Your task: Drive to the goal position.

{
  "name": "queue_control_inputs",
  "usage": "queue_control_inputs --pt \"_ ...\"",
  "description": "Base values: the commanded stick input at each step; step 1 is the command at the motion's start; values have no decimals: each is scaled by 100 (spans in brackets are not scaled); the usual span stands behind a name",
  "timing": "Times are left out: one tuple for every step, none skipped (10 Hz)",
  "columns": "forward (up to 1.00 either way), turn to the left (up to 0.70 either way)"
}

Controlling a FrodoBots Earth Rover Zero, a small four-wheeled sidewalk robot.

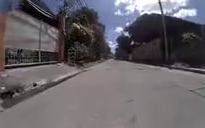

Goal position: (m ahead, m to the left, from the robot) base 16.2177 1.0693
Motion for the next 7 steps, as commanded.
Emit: queue_control_inputs --pt "100 0" --pt "100 0" --pt "100 0" --pt "100 0" --pt "100 0" --pt "100 0" --pt "100 0"
